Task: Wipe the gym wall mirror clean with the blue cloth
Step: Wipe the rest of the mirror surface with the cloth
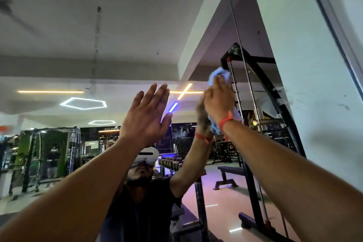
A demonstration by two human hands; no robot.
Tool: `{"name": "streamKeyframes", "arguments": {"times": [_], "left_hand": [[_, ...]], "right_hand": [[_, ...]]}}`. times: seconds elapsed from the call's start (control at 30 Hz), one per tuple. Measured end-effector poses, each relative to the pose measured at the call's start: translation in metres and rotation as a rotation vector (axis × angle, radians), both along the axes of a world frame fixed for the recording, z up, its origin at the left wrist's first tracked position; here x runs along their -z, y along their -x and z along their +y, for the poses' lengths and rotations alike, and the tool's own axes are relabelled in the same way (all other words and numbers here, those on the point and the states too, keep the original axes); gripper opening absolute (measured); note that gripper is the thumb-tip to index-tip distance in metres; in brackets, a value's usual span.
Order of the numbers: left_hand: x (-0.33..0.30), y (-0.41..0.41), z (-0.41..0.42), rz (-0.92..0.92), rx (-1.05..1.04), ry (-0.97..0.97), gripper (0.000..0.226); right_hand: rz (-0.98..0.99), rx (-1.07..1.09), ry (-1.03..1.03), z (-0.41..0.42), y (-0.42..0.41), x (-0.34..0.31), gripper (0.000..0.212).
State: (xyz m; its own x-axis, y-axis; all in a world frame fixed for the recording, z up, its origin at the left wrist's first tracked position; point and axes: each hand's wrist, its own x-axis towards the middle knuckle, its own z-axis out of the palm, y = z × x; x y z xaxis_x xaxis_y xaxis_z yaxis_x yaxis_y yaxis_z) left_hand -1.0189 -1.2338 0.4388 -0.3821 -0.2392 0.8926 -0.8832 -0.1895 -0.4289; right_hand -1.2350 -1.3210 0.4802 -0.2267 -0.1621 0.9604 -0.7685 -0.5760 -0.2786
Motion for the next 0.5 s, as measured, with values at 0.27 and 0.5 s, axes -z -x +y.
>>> {"name": "streamKeyframes", "arguments": {"times": [0.27,0.5], "left_hand": [[0.007,-0.004,0.012,0.051,0.083,-0.090,0.068],[0.053,-0.023,0.028,0.088,0.153,-0.136,0.064]], "right_hand": [[0.842,0.131,0.132,-0.011,0.067,0.102,0.060],[0.386,-0.115,0.080,0.037,-0.051,0.097,0.055]]}}
